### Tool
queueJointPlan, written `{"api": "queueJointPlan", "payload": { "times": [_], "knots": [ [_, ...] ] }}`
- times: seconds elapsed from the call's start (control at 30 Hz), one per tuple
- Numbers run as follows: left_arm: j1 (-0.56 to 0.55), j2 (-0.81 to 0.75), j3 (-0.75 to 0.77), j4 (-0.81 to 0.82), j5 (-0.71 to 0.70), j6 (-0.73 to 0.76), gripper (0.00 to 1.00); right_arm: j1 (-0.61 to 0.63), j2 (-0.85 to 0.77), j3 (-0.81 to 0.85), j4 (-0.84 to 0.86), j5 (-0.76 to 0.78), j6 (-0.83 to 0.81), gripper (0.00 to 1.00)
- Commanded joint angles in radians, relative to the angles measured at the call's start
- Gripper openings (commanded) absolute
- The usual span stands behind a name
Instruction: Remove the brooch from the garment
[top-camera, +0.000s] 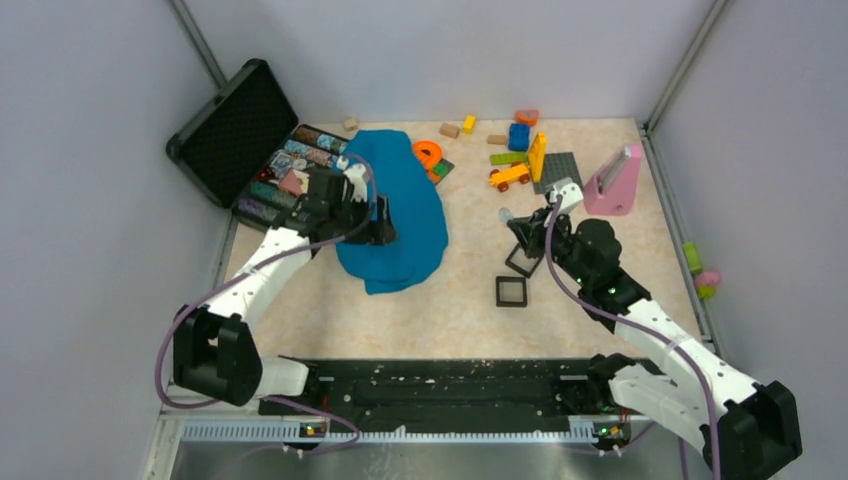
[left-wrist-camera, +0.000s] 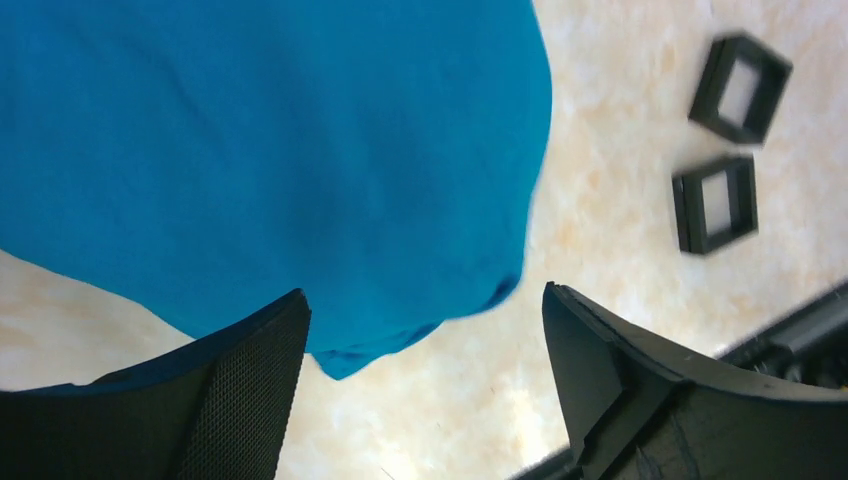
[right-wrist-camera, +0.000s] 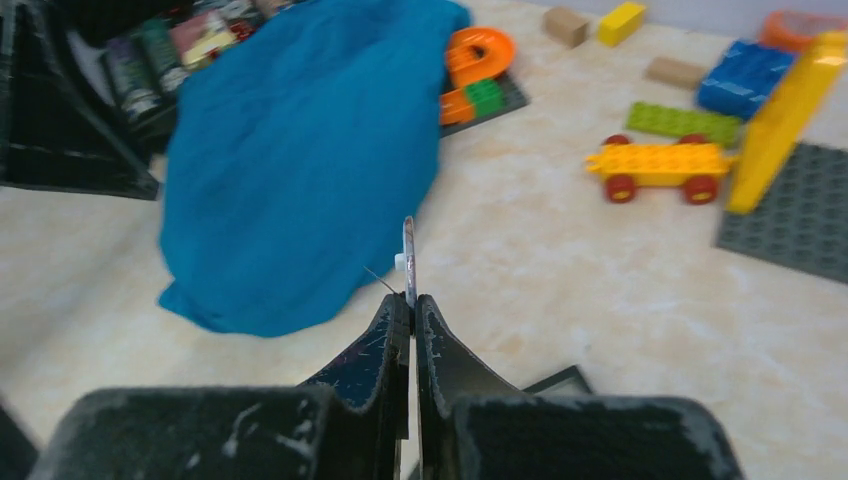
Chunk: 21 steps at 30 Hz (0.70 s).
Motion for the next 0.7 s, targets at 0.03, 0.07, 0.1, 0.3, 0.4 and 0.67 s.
{"api": "queueJointPlan", "payload": {
  "times": [0.03, 0.07, 0.1, 0.3, 0.4, 0.67],
  "knots": [
    [-0.008, -0.212, -0.202, 0.391, 0.271, -0.098, 0.90, -0.009, 0.001, 0.015, -0.026, -0.309, 0.213, 0.00],
    [-0.009, -0.240, -0.260, 0.500, 0.323, -0.126, 0.90, -0.009, 0.001, 0.023, -0.034, -0.347, 0.228, 0.00],
    [-0.009, -0.263, -0.314, 0.614, 0.369, -0.177, 0.89, -0.009, 0.002, 0.031, -0.041, -0.387, 0.237, 0.00],
    [-0.034, -0.229, -0.567, 1.260, 0.621, -0.413, 0.84, -0.008, 0.071, 0.074, -0.044, -0.605, 0.288, 0.00],
    [-0.061, -0.162, -0.597, 1.470, 0.697, -0.466, 0.69, -0.009, 0.104, 0.067, 0.041, -0.718, 0.343, 0.00],
    [-0.144, -0.086, -0.674, 1.748, 0.735, -0.526, 0.63, -0.009, 0.132, 0.068, 0.136, -0.839, 0.409, 0.00]
  ]
}}
